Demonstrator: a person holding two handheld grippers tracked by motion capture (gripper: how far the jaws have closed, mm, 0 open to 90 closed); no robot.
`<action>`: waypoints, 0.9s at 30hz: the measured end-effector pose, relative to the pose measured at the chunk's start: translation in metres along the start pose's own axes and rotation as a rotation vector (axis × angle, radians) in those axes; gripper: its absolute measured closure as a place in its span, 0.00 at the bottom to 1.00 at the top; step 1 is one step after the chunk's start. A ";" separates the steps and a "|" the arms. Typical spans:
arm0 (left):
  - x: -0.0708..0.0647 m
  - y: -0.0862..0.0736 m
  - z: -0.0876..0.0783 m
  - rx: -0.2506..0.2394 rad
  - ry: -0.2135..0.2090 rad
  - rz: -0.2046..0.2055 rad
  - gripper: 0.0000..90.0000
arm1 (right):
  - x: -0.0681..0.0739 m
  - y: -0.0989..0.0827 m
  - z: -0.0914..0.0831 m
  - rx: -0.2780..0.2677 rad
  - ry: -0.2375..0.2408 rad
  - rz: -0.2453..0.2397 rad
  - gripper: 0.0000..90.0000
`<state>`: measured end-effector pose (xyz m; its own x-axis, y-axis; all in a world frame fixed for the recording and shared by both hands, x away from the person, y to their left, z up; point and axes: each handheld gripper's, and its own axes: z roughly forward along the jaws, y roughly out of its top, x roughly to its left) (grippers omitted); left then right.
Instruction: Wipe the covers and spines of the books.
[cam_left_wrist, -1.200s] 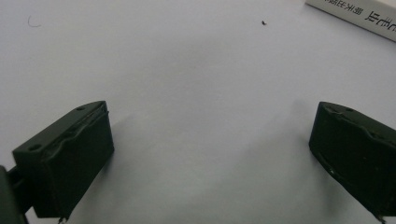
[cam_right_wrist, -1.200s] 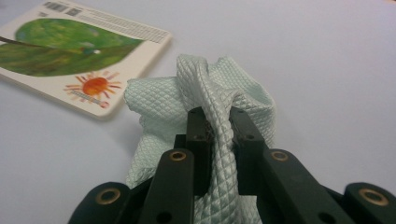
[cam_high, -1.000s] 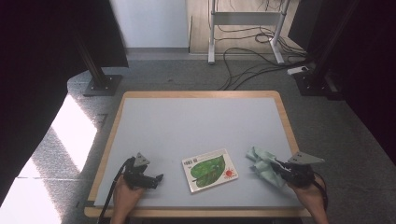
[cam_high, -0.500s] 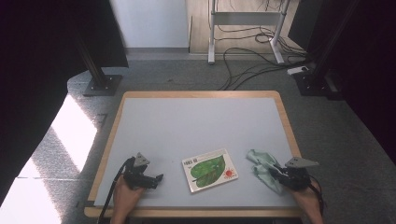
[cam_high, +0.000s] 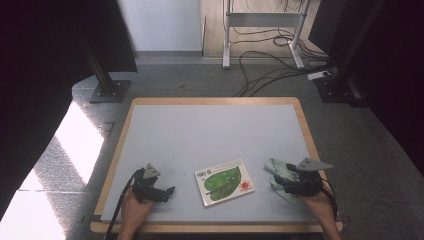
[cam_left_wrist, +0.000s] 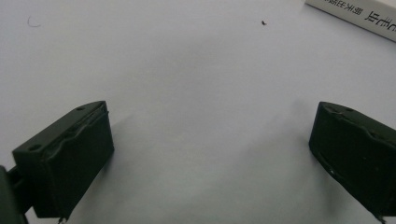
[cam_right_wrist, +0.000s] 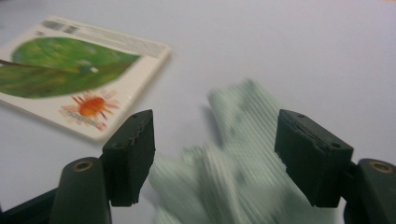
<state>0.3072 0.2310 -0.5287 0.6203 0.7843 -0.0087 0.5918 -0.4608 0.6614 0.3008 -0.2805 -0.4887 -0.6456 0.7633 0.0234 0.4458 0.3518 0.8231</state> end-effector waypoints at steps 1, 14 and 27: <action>0.000 0.000 0.000 -0.001 0.000 0.000 0.00 | 0.004 0.004 0.004 -0.004 0.008 -0.014 0.29; -0.014 0.003 0.002 -0.001 -0.053 0.062 0.01 | 0.048 0.013 0.061 0.060 0.151 -0.072 0.14; -0.061 0.028 0.024 -0.002 -0.195 0.197 0.01 | 0.060 -0.002 0.074 0.088 0.209 -0.093 0.14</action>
<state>0.2982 0.1606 -0.5278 0.8106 0.5851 -0.0239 0.4493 -0.5952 0.6663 0.3066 -0.1951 -0.5303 -0.7963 0.6002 0.0747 0.4255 0.4681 0.7745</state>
